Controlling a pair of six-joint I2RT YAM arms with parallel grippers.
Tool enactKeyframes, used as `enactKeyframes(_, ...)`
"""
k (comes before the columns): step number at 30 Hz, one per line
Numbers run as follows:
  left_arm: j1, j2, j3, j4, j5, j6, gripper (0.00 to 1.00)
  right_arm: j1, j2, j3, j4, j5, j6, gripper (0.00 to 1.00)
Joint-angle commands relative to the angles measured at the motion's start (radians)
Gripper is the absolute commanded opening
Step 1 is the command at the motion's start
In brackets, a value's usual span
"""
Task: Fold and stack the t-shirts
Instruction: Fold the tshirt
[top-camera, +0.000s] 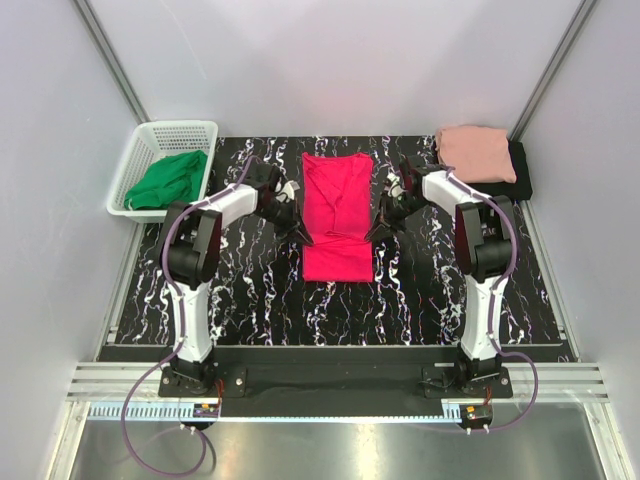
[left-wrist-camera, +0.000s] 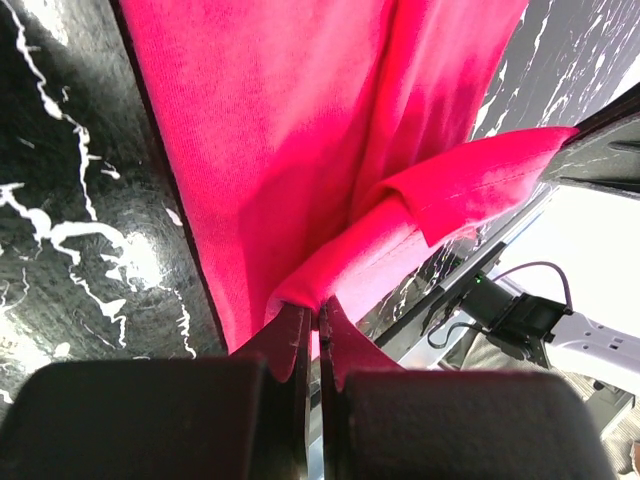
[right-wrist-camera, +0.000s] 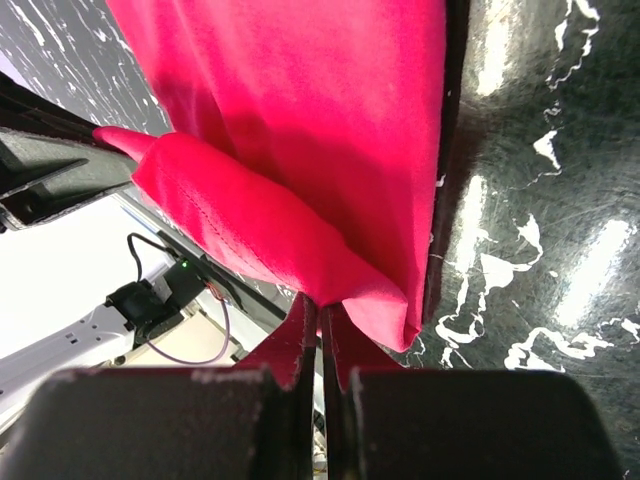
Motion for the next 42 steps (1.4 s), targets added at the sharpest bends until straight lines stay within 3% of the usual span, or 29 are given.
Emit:
enactKeyframes(1,0.01,0.015,0.043,-0.006,0.031,0.021,0.0,-0.009,0.017,0.04,-0.007,0.007,-0.016,0.0)
enactKeyframes(2,0.011,0.018,0.047,-0.008,0.033,0.022,0.0,-0.009,0.021,0.04,-0.007,0.008,-0.013,0.04)
enactKeyframes(4,0.011,0.021,0.049,-0.015,0.021,0.022,0.17,-0.01,0.028,0.037,-0.005,0.015,-0.015,0.18)
enactKeyframes(11,0.013,0.012,0.054,-0.025,0.001,0.027,0.38,-0.012,0.049,0.06,0.013,0.015,-0.007,0.17)
enactKeyframes(26,0.017,-0.014,0.06,-0.029,-0.006,0.021,0.36,-0.013,0.104,0.204,0.009,-0.008,0.019,0.19)
enactKeyframes(42,0.019,0.004,0.098,-0.031,0.013,0.01,0.33,-0.024,0.11,0.228,-0.01,0.048,0.027,0.25)
